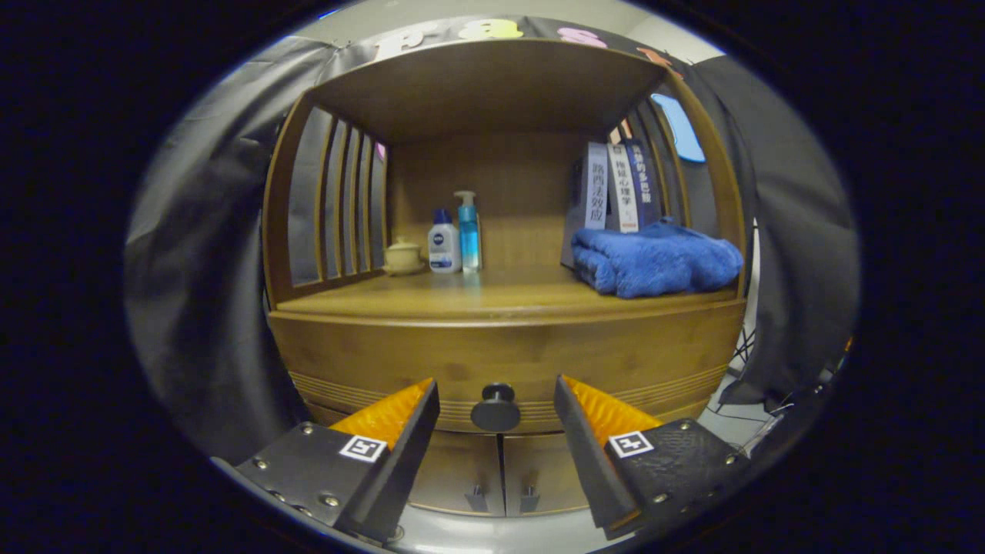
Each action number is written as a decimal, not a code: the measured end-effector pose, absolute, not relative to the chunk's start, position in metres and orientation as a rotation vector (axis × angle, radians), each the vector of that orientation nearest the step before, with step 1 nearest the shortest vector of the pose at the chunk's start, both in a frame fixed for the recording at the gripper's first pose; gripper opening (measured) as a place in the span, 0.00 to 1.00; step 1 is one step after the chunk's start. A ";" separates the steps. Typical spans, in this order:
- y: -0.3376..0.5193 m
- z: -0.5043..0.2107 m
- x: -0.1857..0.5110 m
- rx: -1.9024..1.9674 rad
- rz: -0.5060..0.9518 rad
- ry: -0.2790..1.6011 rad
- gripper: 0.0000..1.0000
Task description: Pull open the drawer, take out the items inside it, and place them on the countertop above the cabinet.
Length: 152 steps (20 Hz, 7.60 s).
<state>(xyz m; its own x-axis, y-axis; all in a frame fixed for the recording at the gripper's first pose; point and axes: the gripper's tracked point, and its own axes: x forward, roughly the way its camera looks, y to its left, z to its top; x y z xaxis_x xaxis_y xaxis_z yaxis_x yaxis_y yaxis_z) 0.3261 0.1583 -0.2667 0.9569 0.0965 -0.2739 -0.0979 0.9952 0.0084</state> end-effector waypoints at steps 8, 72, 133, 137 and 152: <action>0.161 -0.307 0.348 0.006 0.060 0.332 0.52; 0.150 -0.311 0.294 -0.326 0.207 1.177 0.68; 0.202 -0.216 0.494 -0.075 0.016 0.727 0.44; 0.203 -0.217 0.499 -0.072 0.003 0.656 0.45; 0.207 -0.095 0.423 -0.002 0.125 0.315 0.98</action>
<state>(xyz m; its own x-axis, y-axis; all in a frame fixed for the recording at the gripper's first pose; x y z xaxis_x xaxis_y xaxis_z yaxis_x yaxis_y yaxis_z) 0.4228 0.2067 -0.0953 0.9433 0.1223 -0.3087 -0.1228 0.9923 0.0179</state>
